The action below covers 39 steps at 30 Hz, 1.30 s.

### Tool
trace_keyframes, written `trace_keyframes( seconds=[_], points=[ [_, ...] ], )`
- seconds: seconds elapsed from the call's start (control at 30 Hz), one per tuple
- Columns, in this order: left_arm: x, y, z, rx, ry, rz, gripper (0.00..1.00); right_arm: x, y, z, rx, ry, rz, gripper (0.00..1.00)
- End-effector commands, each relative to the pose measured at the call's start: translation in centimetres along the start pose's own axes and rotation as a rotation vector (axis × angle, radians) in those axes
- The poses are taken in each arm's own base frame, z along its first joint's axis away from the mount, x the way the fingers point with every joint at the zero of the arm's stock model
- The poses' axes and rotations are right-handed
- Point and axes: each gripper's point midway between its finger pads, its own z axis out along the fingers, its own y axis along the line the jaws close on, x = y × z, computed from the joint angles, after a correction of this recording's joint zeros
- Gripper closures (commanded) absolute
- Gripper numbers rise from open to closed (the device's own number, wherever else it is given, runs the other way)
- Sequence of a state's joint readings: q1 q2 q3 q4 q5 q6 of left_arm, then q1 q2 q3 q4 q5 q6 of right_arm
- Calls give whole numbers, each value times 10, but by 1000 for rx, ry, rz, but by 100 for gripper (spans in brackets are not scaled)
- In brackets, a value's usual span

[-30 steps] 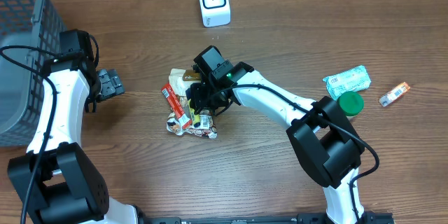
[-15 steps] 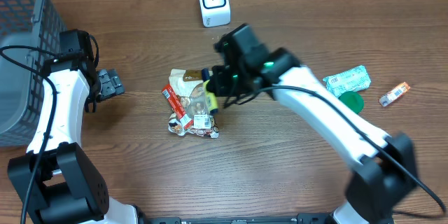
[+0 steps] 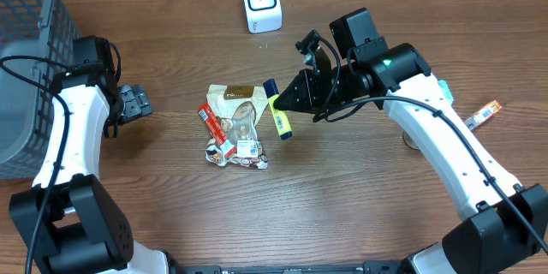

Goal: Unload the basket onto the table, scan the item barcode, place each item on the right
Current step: 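Lift the highlighter and carry it toward the white scanner, then hold the highlighter under the white scanner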

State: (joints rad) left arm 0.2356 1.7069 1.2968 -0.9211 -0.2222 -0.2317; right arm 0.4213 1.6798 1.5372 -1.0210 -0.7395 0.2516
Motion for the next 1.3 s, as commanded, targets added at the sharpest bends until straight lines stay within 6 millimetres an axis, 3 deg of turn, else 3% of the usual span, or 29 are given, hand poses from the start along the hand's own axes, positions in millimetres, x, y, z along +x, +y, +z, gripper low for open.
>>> trace_keyframes(
  seconds=[0.0,0.17,0.43,0.6,0.8,0.93,1.1,1.27],
  points=[
    [-7,1,-11,-4,-37,9,0,-7,-5,-7,75,-50,-71,96],
    [-7,1,-10,-4,-36,9,0,-27,11,-23,83,-120,-120,97],
    [-7,0,-10,-4,-36,10,0,-80,44,-72,200,-281,-196,97],
    [-7,0,-11,-4,-36,10,0,-127,37,-84,316,-421,-237,97],
    [-7,0,-11,-3,-36,11,0,-196,21,-73,390,-610,-346,96],
    [-7,0,-11,-4,-37,11,0,-233,10,-52,405,-676,-469,96],
    [-7,0,-11,-3,-37,10,0,-268,-15,-20,490,-728,-611,96],
    [-7,0,-10,-3,-37,10,0,-297,-42,8,700,-802,-733,96]
  ],
)
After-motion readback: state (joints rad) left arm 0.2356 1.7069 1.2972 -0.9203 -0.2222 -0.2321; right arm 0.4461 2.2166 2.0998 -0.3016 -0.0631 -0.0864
